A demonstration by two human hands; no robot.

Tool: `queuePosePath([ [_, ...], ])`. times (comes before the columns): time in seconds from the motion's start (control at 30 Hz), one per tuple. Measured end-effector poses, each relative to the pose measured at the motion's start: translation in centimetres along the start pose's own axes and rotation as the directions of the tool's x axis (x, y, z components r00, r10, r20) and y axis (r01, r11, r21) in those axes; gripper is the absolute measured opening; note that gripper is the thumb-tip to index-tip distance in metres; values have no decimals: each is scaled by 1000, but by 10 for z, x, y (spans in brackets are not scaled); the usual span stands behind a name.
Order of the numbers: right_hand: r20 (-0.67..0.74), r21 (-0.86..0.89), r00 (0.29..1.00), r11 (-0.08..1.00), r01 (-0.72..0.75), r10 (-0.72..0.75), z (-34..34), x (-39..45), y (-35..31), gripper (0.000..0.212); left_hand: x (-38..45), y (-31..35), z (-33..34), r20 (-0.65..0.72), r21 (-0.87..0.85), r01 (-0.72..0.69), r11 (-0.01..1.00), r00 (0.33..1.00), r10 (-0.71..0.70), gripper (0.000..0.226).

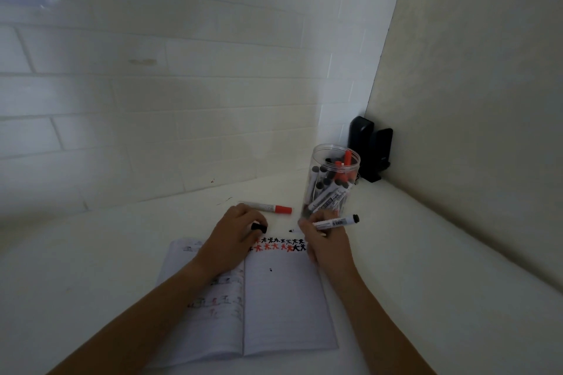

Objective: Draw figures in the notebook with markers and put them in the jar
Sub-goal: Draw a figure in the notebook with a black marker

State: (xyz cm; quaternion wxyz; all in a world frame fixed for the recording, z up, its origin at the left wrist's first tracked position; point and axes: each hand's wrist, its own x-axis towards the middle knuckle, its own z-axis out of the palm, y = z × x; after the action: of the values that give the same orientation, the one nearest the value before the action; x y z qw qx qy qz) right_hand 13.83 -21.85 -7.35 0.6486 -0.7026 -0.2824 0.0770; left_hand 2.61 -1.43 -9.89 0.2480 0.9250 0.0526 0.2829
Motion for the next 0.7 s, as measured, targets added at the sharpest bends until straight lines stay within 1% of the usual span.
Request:
queuePosePath([
  [0.07,100,38,994,999,37,-41,4,-3,-3,21,-1,3,-2,2,-24,-36,999,999,36,20],
  [0.13,158,35,985,998,58,-63,7,-6,-6,19,-1,5,-3,11,-52,-46,998,999,46,21],
  [0.23,180,27,981,997,68,-72,8,-8,-7,17,-1,8,-5,10,-81,-47,996,999,48,23],
  [0.37,192,59,978,996,71,-81,8,-10,-9,15,-2,11,-6,16,-89,-70,994,997,71,25],
  [0.57,304,78,950,996,53,-74,10,-15,-12,12,-2,15,-8,15,-99,-130,987,991,132,26],
  [0.63,309,100,951,995,2,-33,10,-16,-12,18,-2,15,-8,-2,-100,-132,986,991,132,26],
  [0.7,279,151,959,985,-81,36,9,-15,-10,32,-2,14,-8,-6,-105,-133,986,991,133,25],
])
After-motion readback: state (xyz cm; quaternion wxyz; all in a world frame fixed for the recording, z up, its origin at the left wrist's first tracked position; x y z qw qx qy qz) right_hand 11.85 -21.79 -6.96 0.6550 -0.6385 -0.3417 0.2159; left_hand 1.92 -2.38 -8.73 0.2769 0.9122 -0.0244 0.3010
